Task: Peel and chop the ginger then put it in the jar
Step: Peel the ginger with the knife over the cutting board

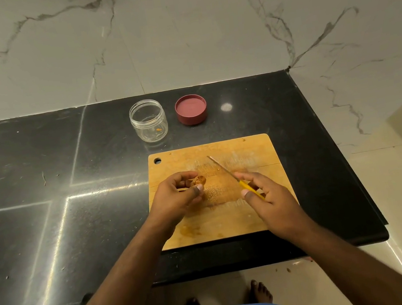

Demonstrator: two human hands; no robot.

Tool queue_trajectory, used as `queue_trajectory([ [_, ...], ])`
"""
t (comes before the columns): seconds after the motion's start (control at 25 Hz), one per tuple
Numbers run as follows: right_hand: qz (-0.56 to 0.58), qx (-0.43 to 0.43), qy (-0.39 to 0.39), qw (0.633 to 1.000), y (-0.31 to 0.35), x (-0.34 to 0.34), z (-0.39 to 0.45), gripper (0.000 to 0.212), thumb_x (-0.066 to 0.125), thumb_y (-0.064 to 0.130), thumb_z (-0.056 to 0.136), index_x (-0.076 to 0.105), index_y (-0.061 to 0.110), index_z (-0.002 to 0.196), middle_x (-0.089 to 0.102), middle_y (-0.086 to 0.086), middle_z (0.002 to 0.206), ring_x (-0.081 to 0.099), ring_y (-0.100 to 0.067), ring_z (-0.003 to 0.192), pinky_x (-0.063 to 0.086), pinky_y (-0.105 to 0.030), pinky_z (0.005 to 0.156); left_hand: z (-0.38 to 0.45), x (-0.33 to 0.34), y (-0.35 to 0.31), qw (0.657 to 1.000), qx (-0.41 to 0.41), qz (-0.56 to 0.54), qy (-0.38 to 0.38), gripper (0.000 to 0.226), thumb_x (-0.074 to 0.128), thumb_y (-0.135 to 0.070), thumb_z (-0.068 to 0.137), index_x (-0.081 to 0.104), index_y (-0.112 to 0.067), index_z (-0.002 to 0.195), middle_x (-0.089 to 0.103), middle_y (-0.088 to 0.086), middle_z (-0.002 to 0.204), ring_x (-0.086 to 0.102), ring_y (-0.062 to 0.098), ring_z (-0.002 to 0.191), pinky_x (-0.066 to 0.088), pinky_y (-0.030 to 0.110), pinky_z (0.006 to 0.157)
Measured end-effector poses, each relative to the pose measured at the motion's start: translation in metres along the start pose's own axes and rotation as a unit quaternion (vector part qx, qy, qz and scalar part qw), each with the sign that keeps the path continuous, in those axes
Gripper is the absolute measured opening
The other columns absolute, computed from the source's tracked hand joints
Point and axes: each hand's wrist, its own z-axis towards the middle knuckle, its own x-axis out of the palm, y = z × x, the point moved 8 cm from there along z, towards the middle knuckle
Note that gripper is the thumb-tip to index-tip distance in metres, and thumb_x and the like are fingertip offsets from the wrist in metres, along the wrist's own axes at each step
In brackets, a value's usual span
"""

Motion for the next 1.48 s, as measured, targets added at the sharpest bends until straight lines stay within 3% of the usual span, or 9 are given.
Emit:
queue_trajectory([
  [0.2,-0.092,-0.031,0.026,0.995,0.006,0.018,-0.008,0.043,0.045,0.028,0.104,0.043,0.035,0.146,0.045,0.024,0.130,0.041,0.018,0.112,0.029,0.003,0.090,0.009,-0.007,-0.006,0.984,0.049,0.165,-0.041,0.019,0.074,-0.022,0.089,0.069,-0.028,0.107,0.065,-0.011,0.105,0.064,0.011,0.096,0.058,0.032,0.082],
  [0.48,-0.101,-0.018,0.041,0.994,0.005,0.029,-0.013,0.048,0.043,0.022,0.105,0.034,0.027,0.152,0.045,0.017,0.127,0.042,0.012,0.109,0.028,0.004,0.088,0.015,-0.008,-0.005,0.977,0.060,0.198,-0.055,0.031,0.071,-0.024,0.091,0.068,-0.025,0.123,0.066,-0.008,0.113,0.066,0.014,0.099,0.057,0.032,0.083],
  [0.68,-0.113,-0.038,0.049,0.992,0.009,0.034,-0.016,0.051,0.041,0.023,0.105,0.030,0.031,0.154,0.051,0.011,0.119,0.048,0.003,0.103,0.044,-0.013,0.085,0.014,-0.014,0.000,0.976,0.066,0.187,-0.085,0.025,0.078,-0.028,0.084,0.067,-0.028,0.107,0.068,-0.008,0.100,0.067,0.014,0.092,0.059,0.040,0.082],
  [0.84,-0.173,-0.087,0.064,0.979,0.019,0.041,-0.018,0.053,0.040,0.022,0.104,0.024,0.032,0.155,0.044,0.015,0.102,0.049,-0.006,0.085,0.045,-0.023,0.069,0.012,-0.014,0.000,0.981,0.076,0.151,-0.093,0.023,0.078,-0.024,0.085,0.071,-0.028,0.106,0.070,-0.009,0.097,0.066,0.011,0.093,0.059,0.042,0.085],
  [0.96,-0.242,-0.122,0.057,0.961,0.019,0.043,-0.019,0.054,0.039,0.023,0.104,0.024,0.032,0.155,0.042,0.014,0.105,0.051,-0.011,0.078,0.048,-0.028,0.065,0.013,-0.014,-0.001,0.982,0.076,0.145,-0.097,0.025,0.081,-0.025,0.082,0.069,-0.027,0.104,0.071,-0.006,0.095,0.068,0.013,0.091,0.060,0.041,0.081],
  [1.08,-0.053,-0.017,0.017,0.998,0.008,0.034,-0.014,0.048,0.044,0.022,0.104,0.036,0.036,0.149,0.054,0.019,0.120,0.053,0.003,0.087,0.045,-0.014,0.075,0.010,-0.012,-0.001,0.988,0.073,0.095,-0.095,0.023,0.080,-0.019,0.083,0.068,-0.024,0.101,0.072,-0.004,0.095,0.068,0.013,0.092,0.060,0.034,0.078],
  [1.2,0.265,0.144,0.002,0.953,-0.003,0.036,-0.015,0.041,0.046,0.017,0.104,0.050,0.036,0.139,0.066,0.006,0.089,0.041,-0.008,0.053,0.035,-0.024,0.047,0.005,-0.004,-0.002,0.996,0.054,-0.034,-0.056,0.023,0.073,-0.005,0.087,0.064,-0.013,0.106,0.073,0.009,0.102,0.072,0.018,0.088,0.060,0.032,0.074],
  [1.36,0.326,0.155,-0.010,0.933,0.002,0.034,-0.015,0.038,0.046,0.013,0.104,0.054,0.033,0.135,0.062,-0.003,0.079,0.032,-0.011,0.046,0.026,-0.025,0.042,0.000,0.007,0.002,0.969,-0.001,-0.248,-0.003,0.030,0.066,0.005,0.088,0.057,-0.003,0.116,0.072,0.020,0.109,0.072,0.031,0.099,0.061,0.033,0.081],
  [1.48,0.332,0.147,-0.001,0.932,0.005,0.037,-0.016,0.038,0.046,0.013,0.103,0.055,0.031,0.135,0.062,-0.004,0.080,0.032,-0.011,0.045,0.025,-0.025,0.043,-0.003,0.010,0.003,0.949,-0.022,-0.315,0.013,0.027,0.068,-0.003,0.089,0.058,0.000,0.113,0.071,0.022,0.112,0.071,0.033,0.105,0.061,0.030,0.080],
])
